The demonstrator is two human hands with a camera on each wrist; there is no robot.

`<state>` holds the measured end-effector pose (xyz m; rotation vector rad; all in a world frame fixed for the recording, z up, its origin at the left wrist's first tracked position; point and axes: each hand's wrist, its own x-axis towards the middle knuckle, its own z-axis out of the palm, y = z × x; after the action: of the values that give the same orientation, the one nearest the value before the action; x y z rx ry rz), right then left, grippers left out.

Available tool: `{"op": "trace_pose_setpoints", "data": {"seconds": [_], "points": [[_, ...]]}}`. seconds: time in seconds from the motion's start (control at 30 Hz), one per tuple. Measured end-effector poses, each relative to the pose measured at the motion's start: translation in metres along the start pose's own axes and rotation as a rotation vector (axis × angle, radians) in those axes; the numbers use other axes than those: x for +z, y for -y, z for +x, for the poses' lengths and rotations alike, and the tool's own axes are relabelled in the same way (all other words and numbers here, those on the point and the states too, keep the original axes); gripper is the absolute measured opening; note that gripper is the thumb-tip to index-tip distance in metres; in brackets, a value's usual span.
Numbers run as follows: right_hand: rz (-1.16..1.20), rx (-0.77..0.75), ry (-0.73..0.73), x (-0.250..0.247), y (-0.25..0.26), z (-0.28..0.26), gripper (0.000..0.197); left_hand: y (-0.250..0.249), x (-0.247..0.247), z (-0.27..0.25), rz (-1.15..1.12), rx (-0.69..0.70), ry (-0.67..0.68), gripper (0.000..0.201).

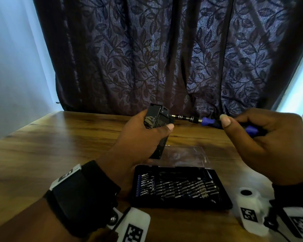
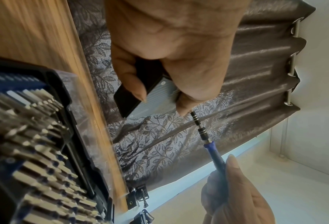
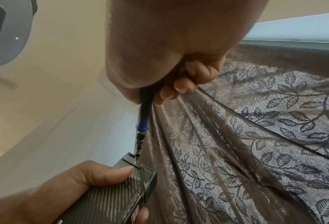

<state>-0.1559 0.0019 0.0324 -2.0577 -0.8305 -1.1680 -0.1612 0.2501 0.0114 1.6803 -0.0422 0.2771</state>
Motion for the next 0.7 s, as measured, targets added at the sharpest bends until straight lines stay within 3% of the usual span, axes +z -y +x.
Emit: {"op": "trace_pose_setpoints", "data": {"seconds": [0.7], "points": [[0.001,0.009,0.016,-0.0006,0.0005,0.0001,0.038,0.0007,0.0004,-0.0006,0.018,0.002,-0.009,0.015]]}}
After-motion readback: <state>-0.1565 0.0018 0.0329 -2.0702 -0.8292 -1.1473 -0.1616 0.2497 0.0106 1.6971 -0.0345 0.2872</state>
